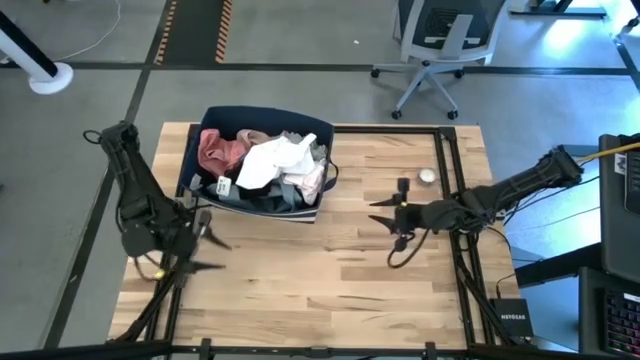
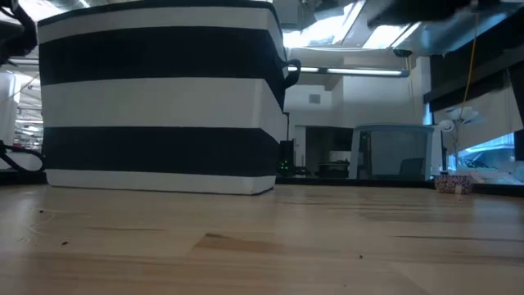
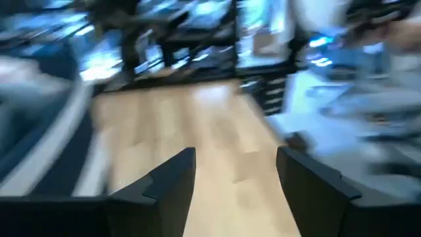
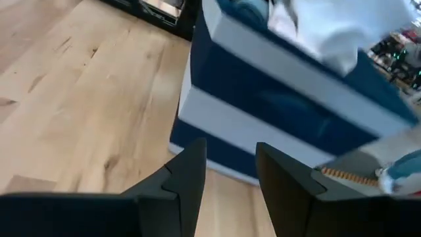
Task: Sort clothes
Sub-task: Move the blue laundry organizer to the top left
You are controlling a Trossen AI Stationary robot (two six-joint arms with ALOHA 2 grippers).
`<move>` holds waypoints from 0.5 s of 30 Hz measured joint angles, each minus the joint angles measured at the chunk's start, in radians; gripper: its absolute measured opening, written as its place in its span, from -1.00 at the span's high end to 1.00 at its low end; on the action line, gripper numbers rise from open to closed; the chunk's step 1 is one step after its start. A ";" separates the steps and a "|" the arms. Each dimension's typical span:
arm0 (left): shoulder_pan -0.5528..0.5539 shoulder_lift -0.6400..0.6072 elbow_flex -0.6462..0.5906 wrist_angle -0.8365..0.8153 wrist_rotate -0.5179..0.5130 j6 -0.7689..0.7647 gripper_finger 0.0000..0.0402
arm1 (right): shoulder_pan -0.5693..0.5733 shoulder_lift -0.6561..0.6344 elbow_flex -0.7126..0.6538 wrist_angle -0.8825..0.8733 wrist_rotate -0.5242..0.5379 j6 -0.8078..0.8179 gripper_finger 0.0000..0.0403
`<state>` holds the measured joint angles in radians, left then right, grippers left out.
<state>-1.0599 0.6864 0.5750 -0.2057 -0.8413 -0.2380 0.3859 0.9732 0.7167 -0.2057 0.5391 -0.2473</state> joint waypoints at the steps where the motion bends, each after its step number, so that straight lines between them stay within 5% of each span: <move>1: -0.001 0.010 0.001 0.032 0.046 0.027 -0.03 | 0.000 -0.025 -0.044 0.030 0.001 0.016 0.26; 5: 0.001 0.053 0.001 0.124 0.160 0.111 -0.03 | 0.000 -0.087 -0.162 0.103 0.002 0.075 0.26; 15: 0.102 0.097 0.001 0.139 0.161 0.084 -0.03 | 0.001 -0.086 -0.287 0.261 -0.006 0.079 0.26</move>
<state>-0.9578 0.7837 0.5758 -0.0669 -0.6807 -0.1545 0.3868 0.8875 0.4295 0.0549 0.5335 -0.1684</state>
